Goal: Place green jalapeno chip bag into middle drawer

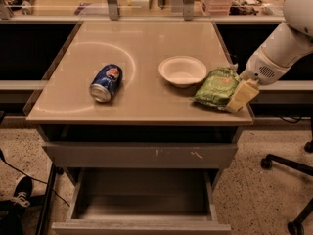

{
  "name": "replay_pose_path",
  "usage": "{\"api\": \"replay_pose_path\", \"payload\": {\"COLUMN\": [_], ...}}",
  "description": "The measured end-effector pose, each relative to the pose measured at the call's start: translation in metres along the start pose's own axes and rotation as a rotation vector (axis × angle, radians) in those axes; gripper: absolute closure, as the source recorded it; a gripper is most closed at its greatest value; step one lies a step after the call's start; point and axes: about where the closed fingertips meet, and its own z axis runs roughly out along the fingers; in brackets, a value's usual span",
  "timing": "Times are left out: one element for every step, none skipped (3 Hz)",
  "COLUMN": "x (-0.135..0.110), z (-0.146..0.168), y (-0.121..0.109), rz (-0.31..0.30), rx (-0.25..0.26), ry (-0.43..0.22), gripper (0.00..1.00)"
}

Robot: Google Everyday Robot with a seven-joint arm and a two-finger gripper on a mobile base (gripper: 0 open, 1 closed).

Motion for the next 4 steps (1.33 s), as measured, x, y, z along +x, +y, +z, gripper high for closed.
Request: {"api": "replay_pose_path", "payload": {"x": [0.0,0.0,0.0,0.0008], "z": [0.0,0.0001,0.0001,-0.0042], "y": [0.0,0.0,0.0,-0.005], "rz": [0.0,0.0,0.0,0.0], "rx": [0.0,0.0,0.0,0.0], "ry": [0.0,0.0,0.0,0.0], "gripper": [0.64,0.87,1.0,1.0]}}
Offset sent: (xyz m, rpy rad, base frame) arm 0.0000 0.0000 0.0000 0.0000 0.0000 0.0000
